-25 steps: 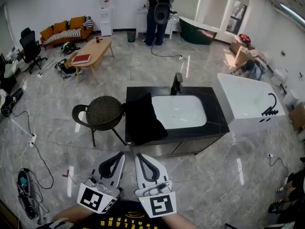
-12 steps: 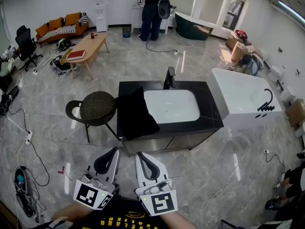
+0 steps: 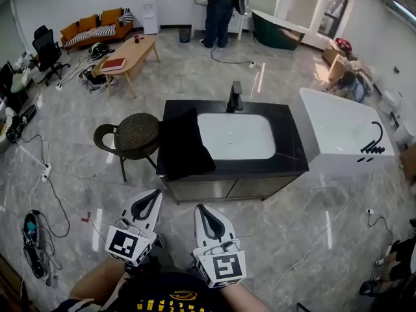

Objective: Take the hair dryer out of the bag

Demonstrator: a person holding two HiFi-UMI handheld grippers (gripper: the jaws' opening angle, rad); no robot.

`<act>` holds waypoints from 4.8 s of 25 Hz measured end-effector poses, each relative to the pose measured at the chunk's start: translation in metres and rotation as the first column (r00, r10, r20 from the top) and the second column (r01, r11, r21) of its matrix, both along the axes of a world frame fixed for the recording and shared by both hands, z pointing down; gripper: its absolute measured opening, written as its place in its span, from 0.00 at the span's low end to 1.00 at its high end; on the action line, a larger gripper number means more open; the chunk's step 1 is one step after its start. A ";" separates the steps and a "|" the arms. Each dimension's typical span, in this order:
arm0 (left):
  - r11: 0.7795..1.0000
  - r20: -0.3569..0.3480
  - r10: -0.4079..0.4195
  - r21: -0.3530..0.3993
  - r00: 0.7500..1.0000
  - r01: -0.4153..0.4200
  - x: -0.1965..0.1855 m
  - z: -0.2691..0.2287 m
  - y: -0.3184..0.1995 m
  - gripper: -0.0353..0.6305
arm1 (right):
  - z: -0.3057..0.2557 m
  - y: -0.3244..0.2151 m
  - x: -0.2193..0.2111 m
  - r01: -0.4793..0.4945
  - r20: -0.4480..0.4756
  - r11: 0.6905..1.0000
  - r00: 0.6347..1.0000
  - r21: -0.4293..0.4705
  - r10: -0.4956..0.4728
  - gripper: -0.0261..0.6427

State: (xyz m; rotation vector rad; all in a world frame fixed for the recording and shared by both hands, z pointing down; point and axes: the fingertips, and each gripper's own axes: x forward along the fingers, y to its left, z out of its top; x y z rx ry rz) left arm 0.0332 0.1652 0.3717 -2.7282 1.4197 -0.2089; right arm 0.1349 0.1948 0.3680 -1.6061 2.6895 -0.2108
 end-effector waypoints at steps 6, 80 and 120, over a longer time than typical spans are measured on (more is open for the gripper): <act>0.995 0.048 -0.048 -0.086 0.998 0.052 -0.026 0.048 -0.046 0.06 | 0.054 -0.030 0.005 -0.009 -0.008 0.992 1.000 -0.123 0.008 0.05; 0.801 0.068 0.238 -0.578 0.969 -0.156 -0.032 0.229 -0.236 0.09 | 0.296 -0.269 -0.083 0.055 0.041 0.680 0.998 -0.731 -0.036 0.18; 0.775 -0.206 0.073 -0.604 0.976 -0.185 -0.039 0.231 -0.240 0.09 | 0.327 -0.269 -0.081 -0.149 -0.144 0.614 0.988 -0.775 0.058 0.36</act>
